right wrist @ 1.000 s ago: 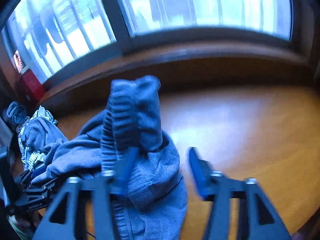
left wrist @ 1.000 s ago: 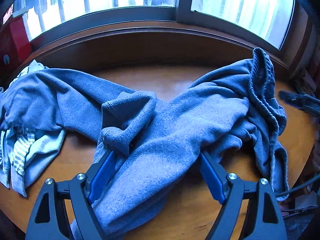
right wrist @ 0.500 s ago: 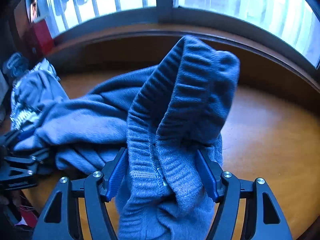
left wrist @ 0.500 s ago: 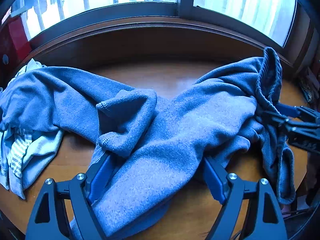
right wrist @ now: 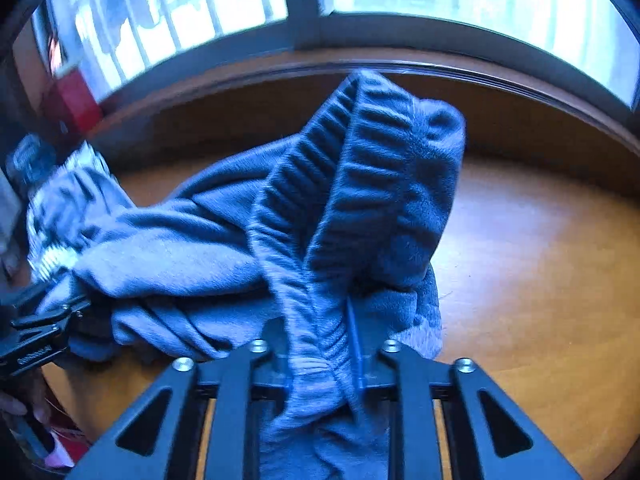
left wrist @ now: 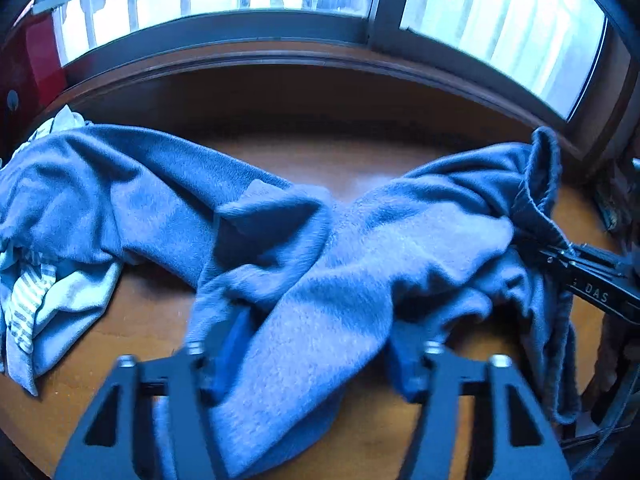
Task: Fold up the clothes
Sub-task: 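Lay the sweatpants flat with the right gripper while the left gripper grasps the fleece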
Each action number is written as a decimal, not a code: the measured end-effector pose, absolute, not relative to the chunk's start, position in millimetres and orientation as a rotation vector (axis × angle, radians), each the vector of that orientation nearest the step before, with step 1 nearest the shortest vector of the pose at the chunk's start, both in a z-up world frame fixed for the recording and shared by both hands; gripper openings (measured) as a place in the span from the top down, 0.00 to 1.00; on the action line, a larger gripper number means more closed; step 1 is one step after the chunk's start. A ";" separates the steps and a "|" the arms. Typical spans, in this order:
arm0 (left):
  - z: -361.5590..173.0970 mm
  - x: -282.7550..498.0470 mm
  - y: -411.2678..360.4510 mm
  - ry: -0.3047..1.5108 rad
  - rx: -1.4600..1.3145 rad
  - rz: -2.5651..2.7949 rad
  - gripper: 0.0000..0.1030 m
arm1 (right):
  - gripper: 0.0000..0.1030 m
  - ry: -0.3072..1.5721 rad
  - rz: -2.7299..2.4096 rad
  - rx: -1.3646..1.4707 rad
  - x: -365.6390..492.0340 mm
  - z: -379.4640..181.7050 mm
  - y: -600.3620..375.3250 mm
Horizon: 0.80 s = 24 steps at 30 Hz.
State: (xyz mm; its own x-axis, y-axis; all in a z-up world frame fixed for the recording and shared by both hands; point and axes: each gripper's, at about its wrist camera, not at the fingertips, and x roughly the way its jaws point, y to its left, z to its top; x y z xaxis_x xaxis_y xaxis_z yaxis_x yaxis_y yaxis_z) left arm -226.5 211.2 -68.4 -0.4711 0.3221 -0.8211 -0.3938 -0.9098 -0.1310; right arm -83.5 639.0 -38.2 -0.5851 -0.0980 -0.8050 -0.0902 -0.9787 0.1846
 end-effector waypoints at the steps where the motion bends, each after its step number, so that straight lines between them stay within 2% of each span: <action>1: -62.2 -226.0 213.2 0.097 -1.288 2.381 0.63 | 0.87 -0.370 -2.774 1.406 -81.3 -33.1 645.6; 5: -34.8 -228.1 231.7 0.078 -1.191 2.373 0.69 | 0.88 -0.570 -2.795 1.315 -63.0 -11.1 687.9; 15: -6.1 -221.6 299.8 0.154 -1.078 2.284 0.69 | 0.89 -0.802 -2.964 1.253 -27.1 -2.8 761.1; 18: -15.4 -247.6 322.9 0.200 -1.096 2.250 0.69 | 0.89 -0.855 -3.035 1.270 -20.9 -4.2 789.0; 24: -31.2 -240.2 349.0 0.218 -1.175 2.174 0.69 | 0.85 -0.803 -3.082 1.401 -21.8 -22.7 840.9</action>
